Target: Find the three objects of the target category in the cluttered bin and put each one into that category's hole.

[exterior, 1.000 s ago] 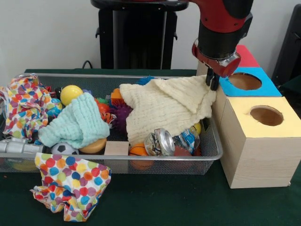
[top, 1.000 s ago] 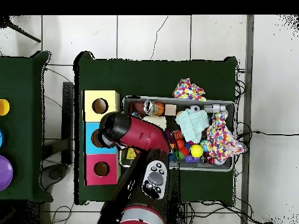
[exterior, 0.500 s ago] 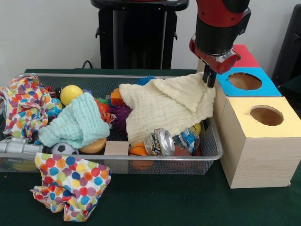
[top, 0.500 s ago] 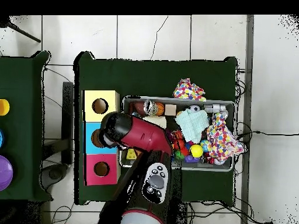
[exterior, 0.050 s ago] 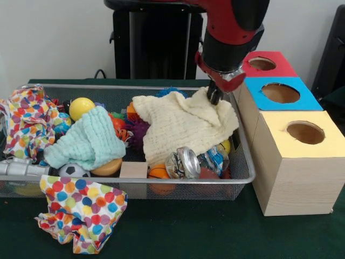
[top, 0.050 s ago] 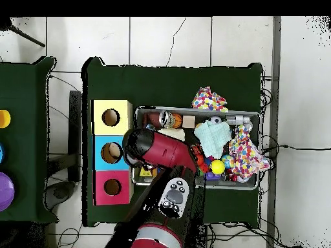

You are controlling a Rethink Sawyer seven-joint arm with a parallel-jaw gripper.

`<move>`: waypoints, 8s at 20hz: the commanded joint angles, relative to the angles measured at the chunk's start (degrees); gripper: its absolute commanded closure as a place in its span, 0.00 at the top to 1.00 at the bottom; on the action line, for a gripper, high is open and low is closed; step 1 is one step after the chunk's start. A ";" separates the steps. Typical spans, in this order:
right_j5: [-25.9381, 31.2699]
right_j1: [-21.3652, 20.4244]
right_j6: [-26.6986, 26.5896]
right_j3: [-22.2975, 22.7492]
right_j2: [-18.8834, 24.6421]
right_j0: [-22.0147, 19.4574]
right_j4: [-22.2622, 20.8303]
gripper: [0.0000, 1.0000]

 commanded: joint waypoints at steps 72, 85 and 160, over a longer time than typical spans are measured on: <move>-0.99 8.63 5.18 -14.54 1.43 -10.28 -9.49 1.00; -6.29 14.52 7.71 -14.98 -0.50 -11.14 -10.64 1.00; -5.22 5.09 -8.44 -15.31 5.92 -13.54 -8.64 0.00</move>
